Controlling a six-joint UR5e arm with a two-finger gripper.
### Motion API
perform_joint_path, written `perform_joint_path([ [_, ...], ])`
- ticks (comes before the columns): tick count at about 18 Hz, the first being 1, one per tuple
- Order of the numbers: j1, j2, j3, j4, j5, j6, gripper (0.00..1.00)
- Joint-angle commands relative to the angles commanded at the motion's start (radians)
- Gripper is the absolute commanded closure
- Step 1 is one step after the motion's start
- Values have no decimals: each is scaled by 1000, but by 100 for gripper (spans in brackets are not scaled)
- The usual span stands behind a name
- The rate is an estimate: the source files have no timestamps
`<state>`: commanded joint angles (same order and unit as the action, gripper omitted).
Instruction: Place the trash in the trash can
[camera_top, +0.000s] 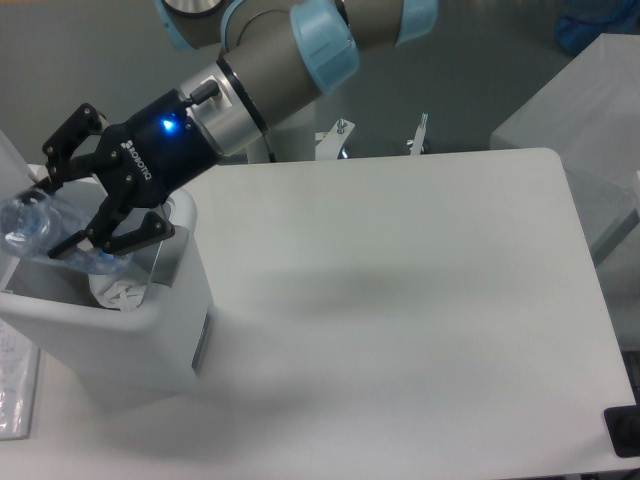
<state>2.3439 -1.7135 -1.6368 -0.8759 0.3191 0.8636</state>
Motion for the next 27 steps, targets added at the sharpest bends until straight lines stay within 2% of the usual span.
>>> perform_joint_path([
  [3, 0, 0, 6, 0, 0, 3, 0],
  [7, 11, -5, 32, -2, 2, 0, 0],
  [12, 83, 0, 64, -8, 21, -9, 0],
  [16, 106, 2, 107, -15, 288, -14, 0],
  [22, 149, -2, 149, -17, 604, 6, 0],
  [24, 161, -8, 152, -18, 662, 38, 0],
  [27, 201, -14, 153, -35, 686, 67, 0],
])
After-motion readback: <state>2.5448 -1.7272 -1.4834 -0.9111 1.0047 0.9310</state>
